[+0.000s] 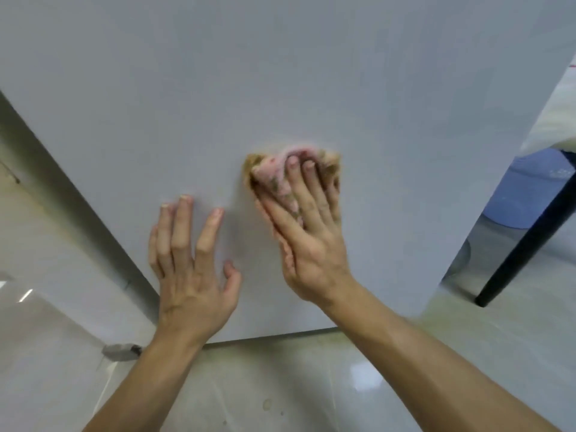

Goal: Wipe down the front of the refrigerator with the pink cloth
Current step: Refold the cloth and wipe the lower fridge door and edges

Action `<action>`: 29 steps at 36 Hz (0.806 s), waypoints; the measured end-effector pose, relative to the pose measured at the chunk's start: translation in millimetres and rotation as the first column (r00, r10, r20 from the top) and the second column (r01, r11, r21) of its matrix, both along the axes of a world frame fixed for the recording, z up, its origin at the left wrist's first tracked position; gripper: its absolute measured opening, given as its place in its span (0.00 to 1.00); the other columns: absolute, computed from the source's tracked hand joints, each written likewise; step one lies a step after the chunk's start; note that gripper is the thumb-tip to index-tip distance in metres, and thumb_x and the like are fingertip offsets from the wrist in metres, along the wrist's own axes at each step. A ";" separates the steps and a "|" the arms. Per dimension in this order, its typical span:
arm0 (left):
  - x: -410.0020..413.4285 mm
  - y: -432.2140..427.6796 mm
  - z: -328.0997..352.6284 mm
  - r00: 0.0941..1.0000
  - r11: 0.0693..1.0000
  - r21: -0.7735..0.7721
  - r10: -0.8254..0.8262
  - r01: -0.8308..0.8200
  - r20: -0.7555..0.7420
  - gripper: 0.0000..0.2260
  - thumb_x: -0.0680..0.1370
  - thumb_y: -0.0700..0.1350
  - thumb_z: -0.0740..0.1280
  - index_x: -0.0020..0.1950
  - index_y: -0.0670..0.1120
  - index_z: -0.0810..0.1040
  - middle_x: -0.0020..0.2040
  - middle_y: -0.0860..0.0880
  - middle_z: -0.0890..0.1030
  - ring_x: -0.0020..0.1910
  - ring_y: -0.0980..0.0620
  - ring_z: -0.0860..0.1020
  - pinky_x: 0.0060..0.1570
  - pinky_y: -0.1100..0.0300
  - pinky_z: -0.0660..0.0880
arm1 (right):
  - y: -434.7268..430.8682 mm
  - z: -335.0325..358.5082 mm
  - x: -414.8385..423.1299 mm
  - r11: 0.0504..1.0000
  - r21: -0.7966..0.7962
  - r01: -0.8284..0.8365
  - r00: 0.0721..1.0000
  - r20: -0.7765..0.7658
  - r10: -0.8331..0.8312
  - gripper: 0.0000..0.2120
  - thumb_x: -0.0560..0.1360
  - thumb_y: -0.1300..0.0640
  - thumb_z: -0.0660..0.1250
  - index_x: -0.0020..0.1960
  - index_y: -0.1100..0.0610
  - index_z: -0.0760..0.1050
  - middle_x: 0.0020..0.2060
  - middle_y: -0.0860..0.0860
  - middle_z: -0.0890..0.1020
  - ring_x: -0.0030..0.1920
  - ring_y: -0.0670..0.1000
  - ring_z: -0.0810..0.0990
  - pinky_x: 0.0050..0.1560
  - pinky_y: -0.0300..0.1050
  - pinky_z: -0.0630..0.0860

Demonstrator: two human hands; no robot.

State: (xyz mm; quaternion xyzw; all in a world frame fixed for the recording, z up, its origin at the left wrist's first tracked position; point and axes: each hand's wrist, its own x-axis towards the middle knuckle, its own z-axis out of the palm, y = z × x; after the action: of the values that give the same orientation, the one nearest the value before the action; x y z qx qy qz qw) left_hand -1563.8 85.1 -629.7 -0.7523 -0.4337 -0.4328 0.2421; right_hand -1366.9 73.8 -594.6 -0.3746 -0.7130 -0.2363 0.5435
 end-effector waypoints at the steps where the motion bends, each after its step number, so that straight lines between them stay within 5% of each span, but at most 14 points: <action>1: -2.1 0.2 -1.8 1.000 1.000 -0.006 0.001 -0.001 0.000 0.39 0.71 0.43 0.73 0.80 0.44 0.62 0.82 0.39 0.55 0.85 0.43 0.47 0.79 0.33 0.56 | -2.1 -17.0 -8.3 0.999 -0.035 -0.038 0.996 0.085 0.041 0.20 0.88 0.56 0.52 0.76 0.57 0.72 0.78 0.61 0.64 0.83 0.57 0.58 0.82 0.59 0.56; 4: -15.4 0.9 -8.5 1.000 0.998 -0.056 0.001 -0.003 -0.030 0.46 0.67 0.47 0.75 0.82 0.47 0.57 0.84 0.40 0.52 0.86 0.43 0.46 0.80 0.34 0.55 | -2.8 -71.0 -21.2 0.991 -0.108 -0.075 0.958 0.269 0.102 0.18 0.85 0.57 0.66 0.74 0.56 0.76 0.78 0.56 0.69 0.81 0.54 0.65 0.81 0.53 0.60; 6: -24.9 -0.1 -11.0 0.998 0.997 -0.081 0.000 -0.004 -0.057 0.49 0.66 0.51 0.76 0.83 0.49 0.55 0.85 0.42 0.50 0.86 0.43 0.45 0.79 0.33 0.56 | -4.1 -91.4 -19.8 0.988 -0.156 -0.018 0.936 0.344 0.072 0.27 0.79 0.59 0.74 0.77 0.55 0.73 0.80 0.53 0.67 0.81 0.52 0.64 0.82 0.51 0.58; 9: -35.9 -1.7 -8.6 0.999 0.995 -0.088 0.034 -0.037 -0.035 0.46 0.70 0.55 0.74 0.83 0.50 0.55 0.84 0.41 0.52 0.86 0.42 0.47 0.79 0.33 0.57 | -5.6 -90.7 -11.3 0.985 -0.166 0.034 0.913 0.405 0.037 0.31 0.79 0.63 0.70 0.80 0.52 0.68 0.81 0.52 0.64 0.82 0.51 0.61 0.83 0.49 0.55; 12: -44.5 -0.3 -1.4 0.998 0.995 -0.084 0.062 -0.061 0.015 0.42 0.74 0.60 0.72 0.83 0.48 0.57 0.83 0.38 0.55 0.85 0.41 0.48 0.81 0.37 0.56 | -3.2 -64.6 -6.3 0.994 -0.086 0.069 0.954 0.296 -0.040 0.24 0.84 0.63 0.60 0.78 0.54 0.70 0.81 0.55 0.64 0.83 0.52 0.60 0.83 0.51 0.54; 17: -61.8 1.9 5.5 0.994 0.988 -0.129 0.095 -0.086 0.061 0.42 0.76 0.62 0.74 0.82 0.48 0.59 0.83 0.38 0.54 0.85 0.38 0.50 0.81 0.38 0.57 | 8.1 29.5 -11.7 0.995 0.029 0.093 0.995 -0.026 -0.092 0.20 0.87 0.55 0.56 0.77 0.60 0.68 0.79 0.62 0.62 0.84 0.58 0.52 0.82 0.60 0.51; 23: -78.0 3.1 9.0 0.992 0.987 -0.127 0.108 -0.100 0.057 0.44 0.74 0.60 0.76 0.83 0.48 0.57 0.84 0.41 0.53 0.85 0.41 0.48 0.82 0.40 0.56 | 21.1 82.2 -56.2 0.981 0.091 0.173 0.954 -0.262 -0.144 0.20 0.87 0.58 0.53 0.74 0.65 0.74 0.75 0.74 0.66 0.78 0.74 0.61 0.82 0.65 0.52; 26: -87.3 3.3 10.6 0.988 0.984 -0.142 0.121 -0.107 0.093 0.48 0.70 0.58 0.79 0.82 0.48 0.57 0.84 0.42 0.52 0.85 0.43 0.47 0.83 0.48 0.50 | 25.0 66.9 -78.4 0.980 0.154 0.126 0.974 -0.207 -0.093 0.18 0.87 0.58 0.57 0.71 0.64 0.77 0.74 0.70 0.67 0.79 0.68 0.62 0.82 0.61 0.53; 29: -95.3 4.6 8.6 0.983 0.983 -0.145 0.134 -0.115 0.127 0.51 0.68 0.58 0.82 0.82 0.46 0.58 0.84 0.41 0.52 0.85 0.43 0.48 0.83 0.47 0.51 | 27.4 17.2 -101.3 0.993 0.115 0.027 0.998 0.045 -0.033 0.17 0.86 0.56 0.62 0.73 0.59 0.76 0.77 0.61 0.67 0.81 0.58 0.61 0.81 0.57 0.58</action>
State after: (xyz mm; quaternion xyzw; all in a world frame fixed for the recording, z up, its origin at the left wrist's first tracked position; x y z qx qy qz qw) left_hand -1659.1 89.7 -621.1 -0.7071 -0.5243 -0.4364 0.1863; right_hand -1468.1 101.2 -577.4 -0.3478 -0.7052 -0.2938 0.5435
